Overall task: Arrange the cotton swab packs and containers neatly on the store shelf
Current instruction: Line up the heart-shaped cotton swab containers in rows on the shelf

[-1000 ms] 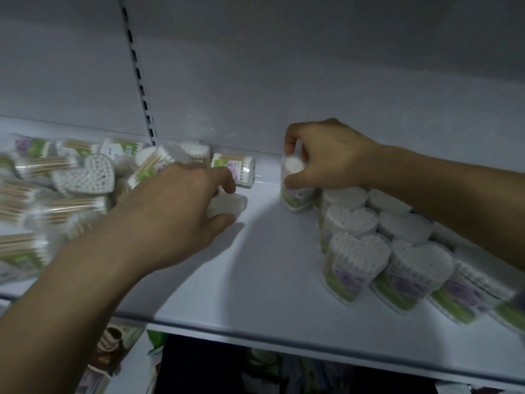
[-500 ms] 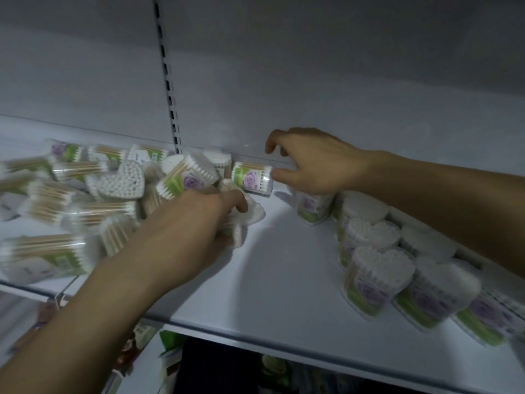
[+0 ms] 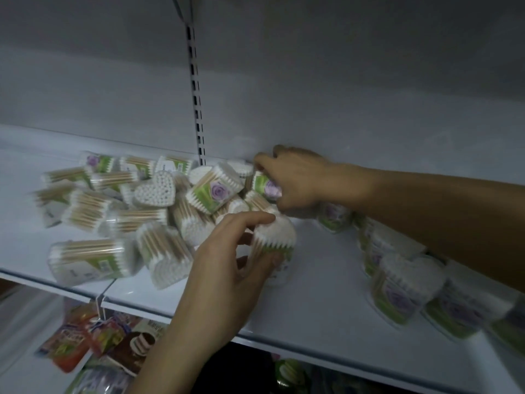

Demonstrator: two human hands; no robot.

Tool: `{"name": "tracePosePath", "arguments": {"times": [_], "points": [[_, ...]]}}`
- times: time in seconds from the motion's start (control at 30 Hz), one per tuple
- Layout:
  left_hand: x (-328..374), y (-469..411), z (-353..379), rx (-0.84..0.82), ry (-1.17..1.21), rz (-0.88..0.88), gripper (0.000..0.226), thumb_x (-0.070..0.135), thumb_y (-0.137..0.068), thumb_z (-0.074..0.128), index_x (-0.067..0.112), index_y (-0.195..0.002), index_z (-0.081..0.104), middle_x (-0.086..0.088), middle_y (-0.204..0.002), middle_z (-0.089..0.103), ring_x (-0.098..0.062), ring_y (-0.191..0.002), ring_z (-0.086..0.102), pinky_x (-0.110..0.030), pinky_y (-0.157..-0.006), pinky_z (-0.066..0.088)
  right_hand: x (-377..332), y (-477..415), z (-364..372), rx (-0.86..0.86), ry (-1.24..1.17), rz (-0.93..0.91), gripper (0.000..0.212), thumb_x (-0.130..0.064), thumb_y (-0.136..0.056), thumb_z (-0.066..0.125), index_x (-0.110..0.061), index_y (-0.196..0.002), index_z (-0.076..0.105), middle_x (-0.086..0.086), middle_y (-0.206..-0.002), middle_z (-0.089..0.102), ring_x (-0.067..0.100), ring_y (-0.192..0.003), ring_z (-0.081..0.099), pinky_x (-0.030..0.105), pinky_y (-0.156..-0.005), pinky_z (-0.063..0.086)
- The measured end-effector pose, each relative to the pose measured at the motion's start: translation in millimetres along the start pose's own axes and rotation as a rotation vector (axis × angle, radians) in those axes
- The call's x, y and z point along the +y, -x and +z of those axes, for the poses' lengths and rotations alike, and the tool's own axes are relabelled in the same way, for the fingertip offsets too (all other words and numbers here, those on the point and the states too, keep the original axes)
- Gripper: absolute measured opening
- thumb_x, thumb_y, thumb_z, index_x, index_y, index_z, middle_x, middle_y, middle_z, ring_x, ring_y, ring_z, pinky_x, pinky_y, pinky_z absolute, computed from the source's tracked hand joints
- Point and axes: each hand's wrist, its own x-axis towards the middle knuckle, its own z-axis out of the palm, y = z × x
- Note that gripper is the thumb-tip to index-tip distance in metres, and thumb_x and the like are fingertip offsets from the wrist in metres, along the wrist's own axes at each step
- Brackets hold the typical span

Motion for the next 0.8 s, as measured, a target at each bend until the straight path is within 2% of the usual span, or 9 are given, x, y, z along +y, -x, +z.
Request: {"name": "tracePosePath", "arguments": {"times": [0.07, 0.13, 0.23, 0.3, 0.4, 0.47, 0.57, 0.63, 0.8], "points": [[-3, 2, 0, -0.018, 0.006, -0.014, 0.039, 0.021, -0.088, 0.078, 0.044, -0.116, 0.063, 0.024, -0.122, 0.063, -0.002, -0.11, 0.062, -0.034, -0.08, 0.061, 4, 9, -17, -0.005, -0.085, 0.006, 0.073, -0.042, -0.073, 0.079, -0.023, -0.133, 0.042, 0.007, -0.111, 0.049, 0.027, -0.085, 0.054, 0.033, -0.069, 0.046], [-5, 4, 0, -0.033, -0.008, -0.005, 0.039, 0.025, -0.089, 0.076, 0.045, -0.119, 0.061, 0.023, -0.124, 0.062, -0.002, -0.112, 0.061, -0.034, -0.082, 0.061, 12, 21, -34, 0.021, -0.215, 0.005, 0.072, -0.043, -0.074, 0.079, -0.023, -0.134, 0.043, 0.005, -0.113, 0.056, 0.024, -0.089, 0.059, 0.036, -0.074, 0.052], [-5, 5, 1, -0.079, -0.054, -0.009, 0.054, 0.029, -0.084, 0.08, 0.048, -0.126, 0.052, 0.018, -0.124, 0.062, -0.006, -0.109, 0.065, -0.04, -0.084, 0.06, 24, 48, -59, 0.07, -0.394, 0.045, 0.053, -0.038, -0.081, 0.073, -0.028, -0.126, 0.047, 0.001, -0.112, 0.064, 0.017, -0.091, 0.062, 0.039, -0.081, 0.055], [-3, 6, 5, -0.126, -0.15, 0.005, 0.072, 0.031, -0.078, 0.087, 0.052, -0.13, 0.042, 0.019, -0.126, 0.061, -0.006, -0.109, 0.065, -0.037, -0.088, 0.057, 32, 67, -71, 0.089, -0.465, 0.043, 0.041, -0.036, -0.083, 0.073, -0.032, -0.118, 0.053, -0.007, -0.112, 0.062, 0.012, -0.092, 0.062, 0.039, -0.085, 0.054], [4, 7, 14, -0.111, -0.247, 0.043, 0.079, 0.03, -0.076, 0.087, 0.055, -0.13, 0.035, 0.019, -0.116, 0.062, -0.007, -0.103, 0.065, -0.037, -0.085, 0.056, 43, 95, -83, 0.021, -0.532, -0.046, 0.037, -0.025, -0.082, 0.08, -0.032, -0.112, 0.06, -0.015, -0.114, 0.06, 0.009, -0.098, 0.065, 0.036, -0.084, 0.057], [7, 7, 18, -0.099, -0.206, 0.062, 0.073, 0.028, -0.08, 0.084, 0.056, -0.129, 0.038, 0.02, -0.107, 0.064, -0.004, -0.096, 0.066, -0.039, -0.082, 0.057, 49, 109, -83, -0.045, -0.514, -0.086, 0.04, -0.021, -0.078, 0.082, -0.034, -0.111, 0.063, -0.015, -0.116, 0.06, 0.009, -0.104, 0.064, 0.038, -0.087, 0.058], [14, 8, 19, -0.129, -0.078, 0.068, 0.067, 0.028, -0.084, 0.078, 0.055, -0.132, 0.04, 0.026, -0.116, 0.06, -0.004, -0.103, 0.067, -0.043, -0.085, 0.059, 50, 118, -71, -0.094, -0.411, -0.122, 0.043, -0.025, -0.074, 0.082, -0.042, -0.109, 0.063, -0.015, -0.116, 0.057, 0.008, -0.105, 0.061, 0.039, -0.086, 0.057], [20, 8, 17, -0.121, -0.02, 0.063, 0.066, 0.031, -0.079, 0.071, 0.056, -0.132, 0.041, 0.027, -0.119, 0.059, -0.006, -0.105, 0.068, -0.045, -0.083, 0.061, 47, 119, -58, -0.126, -0.345, -0.154, 0.043, -0.028, -0.075, 0.081, -0.044, -0.111, 0.062, -0.017, -0.116, 0.055, 0.006, -0.105, 0.058, 0.036, -0.086, 0.055], [27, 10, 12, -0.111, 0.03, -0.011, 0.076, 0.033, -0.07, 0.069, 0.062, -0.13, 0.034, 0.021, -0.104, 0.06, -0.011, -0.084, 0.072, -0.052, -0.072, 0.061, 44, 113, -44, -0.17, -0.238, -0.19, 0.041, -0.028, -0.079, 0.082, -0.042, -0.113, 0.064, -0.016, -0.117, 0.056, 0.008, -0.102, 0.054, 0.032, -0.088, 0.048]]}}
